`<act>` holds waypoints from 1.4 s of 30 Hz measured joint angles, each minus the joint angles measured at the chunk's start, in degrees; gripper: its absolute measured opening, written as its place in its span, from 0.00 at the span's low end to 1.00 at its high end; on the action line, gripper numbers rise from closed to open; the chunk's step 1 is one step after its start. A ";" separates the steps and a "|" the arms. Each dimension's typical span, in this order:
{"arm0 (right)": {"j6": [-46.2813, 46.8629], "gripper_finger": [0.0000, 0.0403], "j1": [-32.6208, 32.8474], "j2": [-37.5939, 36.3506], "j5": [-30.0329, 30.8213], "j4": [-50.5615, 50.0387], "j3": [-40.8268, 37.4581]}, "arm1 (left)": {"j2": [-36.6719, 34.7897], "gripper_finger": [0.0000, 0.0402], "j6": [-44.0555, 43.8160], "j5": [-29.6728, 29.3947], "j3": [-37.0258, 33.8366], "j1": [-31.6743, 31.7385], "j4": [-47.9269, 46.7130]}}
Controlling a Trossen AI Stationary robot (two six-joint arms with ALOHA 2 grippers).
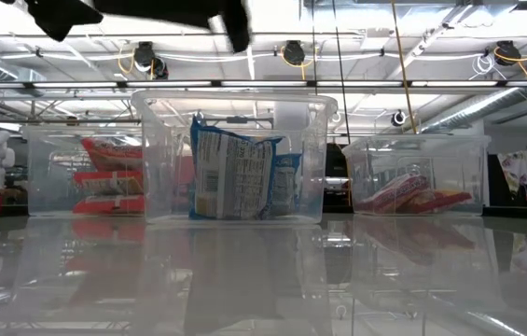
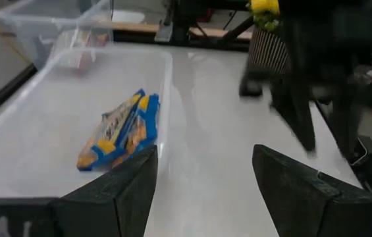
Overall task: Sort Maruchan noodles
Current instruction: Put the red noodle pack into the top right transparent bin
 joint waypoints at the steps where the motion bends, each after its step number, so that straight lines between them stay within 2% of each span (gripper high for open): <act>1: -1.28 0.41 0.15 2.06 0.07 0.54 1.63 | 0.02 0.63 1.08 -0.05 0.00 0.01 0.67; 5: -3.84 0.41 0.29 8.43 0.06 0.72 7.24 | 0.00 0.63 4.66 -0.12 0.00 0.04 2.63; 10: -6.69 0.41 0.27 14.12 0.07 2.21 10.65 | 0.00 0.63 9.61 -0.10 0.00 0.02 4.55; 16: -8.09 0.42 0.13 21.19 -0.23 14.13 11.21 | 0.02 0.63 12.14 -0.10 0.00 0.04 5.78; 21: -10.18 0.48 0.01 25.43 -1.23 17.06 11.59 | 0.02 0.63 12.51 -0.03 0.01 0.03 5.24; 24: -10.50 0.53 -0.25 26.74 1.04 17.59 12.17 | 0.00 0.63 12.52 -0.02 0.02 0.04 5.29; 27: -9.79 0.58 -1.26 26.72 1.20 18.00 12.24 | 0.00 0.63 11.63 0.06 0.02 0.04 5.21; 30: -9.09 0.60 -2.71 26.72 -2.06 18.59 12.22 | 0.02 0.63 9.58 0.08 0.02 0.04 4.92; 33: -9.09 0.60 -4.10 26.72 -5.94 18.84 12.22 | 0.07 0.63 7.49 0.47 0.00 0.02 4.63; 37: -10.83 0.59 -5.38 26.72 -7.13 18.69 12.22 | 0.89 0.63 3.75 0.88 0.02 -0.46 2.28; 42: -11.35 0.59 -6.89 26.72 -12.64 19.95 12.22 | 4.62 0.63 -2.57 0.94 0.02 -2.79 -3.38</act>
